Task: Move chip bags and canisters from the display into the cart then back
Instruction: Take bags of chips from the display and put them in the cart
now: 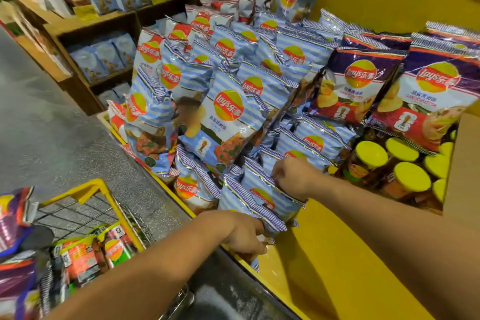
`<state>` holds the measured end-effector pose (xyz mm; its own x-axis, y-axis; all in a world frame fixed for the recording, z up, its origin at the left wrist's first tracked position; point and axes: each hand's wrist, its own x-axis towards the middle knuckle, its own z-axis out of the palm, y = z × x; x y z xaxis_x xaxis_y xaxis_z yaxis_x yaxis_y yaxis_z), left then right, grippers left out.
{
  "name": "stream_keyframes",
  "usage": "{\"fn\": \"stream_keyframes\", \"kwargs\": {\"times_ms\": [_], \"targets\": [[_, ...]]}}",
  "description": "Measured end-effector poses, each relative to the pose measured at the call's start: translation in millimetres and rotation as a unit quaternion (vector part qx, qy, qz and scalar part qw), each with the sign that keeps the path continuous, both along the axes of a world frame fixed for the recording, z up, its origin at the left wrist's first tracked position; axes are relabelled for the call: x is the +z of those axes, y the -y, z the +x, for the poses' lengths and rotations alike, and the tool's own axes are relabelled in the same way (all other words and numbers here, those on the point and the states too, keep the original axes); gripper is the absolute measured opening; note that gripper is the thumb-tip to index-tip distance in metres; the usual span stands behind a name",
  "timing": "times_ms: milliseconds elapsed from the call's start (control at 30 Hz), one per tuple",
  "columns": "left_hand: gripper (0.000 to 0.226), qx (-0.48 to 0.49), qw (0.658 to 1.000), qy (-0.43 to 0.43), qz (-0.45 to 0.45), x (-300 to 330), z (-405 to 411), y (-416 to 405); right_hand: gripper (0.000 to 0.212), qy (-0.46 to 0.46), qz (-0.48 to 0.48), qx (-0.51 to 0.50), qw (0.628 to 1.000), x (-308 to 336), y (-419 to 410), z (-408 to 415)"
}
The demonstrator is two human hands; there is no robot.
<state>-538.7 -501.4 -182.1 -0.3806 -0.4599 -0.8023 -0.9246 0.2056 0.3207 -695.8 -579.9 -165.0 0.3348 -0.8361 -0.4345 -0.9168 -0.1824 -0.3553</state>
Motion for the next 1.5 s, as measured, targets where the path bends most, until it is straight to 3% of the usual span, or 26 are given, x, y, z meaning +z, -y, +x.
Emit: {"fn": "stream_keyframes", "kwargs": {"times_ms": [167, 367, 533, 633, 1000, 1267, 1400, 1500], "targets": [[0.022, -0.002, 0.998, 0.028, -0.051, 12.9, 32.7, -1.2, 0.025, 0.019, -0.053, 0.016, 0.998, 32.5, -0.7, 21.6], [0.020, 0.156, 0.973, -0.061, -0.156, 67.7, 93.9, -26.8, 0.029, 0.071, -0.012, 0.107, 0.992, 82.8, -29.1, 92.1], [0.039, 0.282, 0.902, -0.067, -0.321, 102.9, 156.2, -82.4, 0.035, 0.096, -0.031, 0.177, 0.979, 125.9, -70.5, 170.7], [0.034, 0.351, 0.852, -0.068, -0.383, 118.4, 195.8, -124.1, 0.043, 0.112, -0.061, 0.210, 0.969, 145.9, -103.4, 216.3], [0.030, 0.459, 0.763, -0.038, -0.454, 145.8, 313.1, -285.6, 0.050, 0.152, -0.069, 0.323, 0.931, 170.4, -218.6, 357.9], [0.028, 0.495, 0.730, 0.001, -0.472, 162.2, 364.2, -366.1, 0.048, 0.179, -0.058, 0.381, 0.905, 174.9, -275.5, 427.7], [0.030, 0.525, 0.711, 0.031, -0.466, 169.2, 392.8, -398.9, 0.048, 0.200, 0.014, 0.396, 0.896, 172.9, -299.1, 459.0], [0.029, 0.561, 0.699, 0.040, -0.443, 173.6, 418.3, -425.2, 0.048, 0.166, 0.092, 0.411, 0.892, 169.8, -315.3, 483.2]]}}
